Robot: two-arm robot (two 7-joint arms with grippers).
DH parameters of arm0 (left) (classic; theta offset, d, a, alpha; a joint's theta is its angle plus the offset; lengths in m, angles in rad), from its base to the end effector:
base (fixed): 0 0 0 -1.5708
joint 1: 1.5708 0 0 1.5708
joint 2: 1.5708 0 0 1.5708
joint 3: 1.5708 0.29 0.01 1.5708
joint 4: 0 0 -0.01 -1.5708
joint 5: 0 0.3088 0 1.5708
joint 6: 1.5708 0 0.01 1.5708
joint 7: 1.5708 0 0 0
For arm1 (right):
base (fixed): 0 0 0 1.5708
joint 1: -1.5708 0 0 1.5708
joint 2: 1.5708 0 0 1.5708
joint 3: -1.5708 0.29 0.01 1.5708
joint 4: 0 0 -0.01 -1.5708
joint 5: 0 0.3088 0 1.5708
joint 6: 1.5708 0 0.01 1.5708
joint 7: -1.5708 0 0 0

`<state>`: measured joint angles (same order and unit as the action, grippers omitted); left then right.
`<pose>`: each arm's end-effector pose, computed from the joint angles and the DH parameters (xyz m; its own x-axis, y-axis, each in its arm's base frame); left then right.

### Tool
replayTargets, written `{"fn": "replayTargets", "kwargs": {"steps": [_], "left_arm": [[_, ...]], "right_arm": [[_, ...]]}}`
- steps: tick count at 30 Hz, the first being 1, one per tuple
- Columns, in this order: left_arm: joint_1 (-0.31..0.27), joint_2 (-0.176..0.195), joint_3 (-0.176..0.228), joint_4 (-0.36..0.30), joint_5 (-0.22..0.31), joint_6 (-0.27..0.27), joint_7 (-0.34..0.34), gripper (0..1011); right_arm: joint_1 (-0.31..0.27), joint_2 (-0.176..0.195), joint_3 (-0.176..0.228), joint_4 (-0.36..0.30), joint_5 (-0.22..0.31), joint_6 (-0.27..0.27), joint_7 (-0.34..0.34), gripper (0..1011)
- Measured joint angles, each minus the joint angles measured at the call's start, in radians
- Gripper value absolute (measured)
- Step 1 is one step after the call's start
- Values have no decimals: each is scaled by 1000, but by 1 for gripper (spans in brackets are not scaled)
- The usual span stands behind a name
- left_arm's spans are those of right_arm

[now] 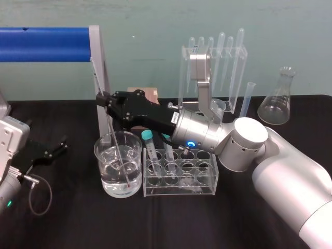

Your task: Hold the thermometer with one hand and immerse one end into the beaker, then reinsert it into the test tube rack.

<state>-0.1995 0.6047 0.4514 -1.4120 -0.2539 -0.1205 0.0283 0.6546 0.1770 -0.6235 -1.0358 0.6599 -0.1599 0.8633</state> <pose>0.3581 0.0827 -0.3023 0.2923 0.8803 0.3738 -0.9553 0.2873 0.0703 0.4737 0.0790 -0.2433 0.9534 -0.3006 -0.0239 0.2990 0.9322 0.2037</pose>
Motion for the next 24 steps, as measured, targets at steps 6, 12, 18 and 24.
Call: {"fn": "replayTargets", "kwargs": {"steps": [6,12,18,24], "left_arm": [[0,0,0,0,0,0,0,1008],[0,0,0,0,0,0,0,1008],[0,0,0,0,0,0,0,1008],[0,0,0,0,0,0,0,1008]], "right_arm": [[2,-1,1,4,1,0,2,55],[5,-3,1,11,2,-1,4,56],[6,-4,1,15,2,-1,7,55],[6,-5,1,17,2,-2,9,55]]}}
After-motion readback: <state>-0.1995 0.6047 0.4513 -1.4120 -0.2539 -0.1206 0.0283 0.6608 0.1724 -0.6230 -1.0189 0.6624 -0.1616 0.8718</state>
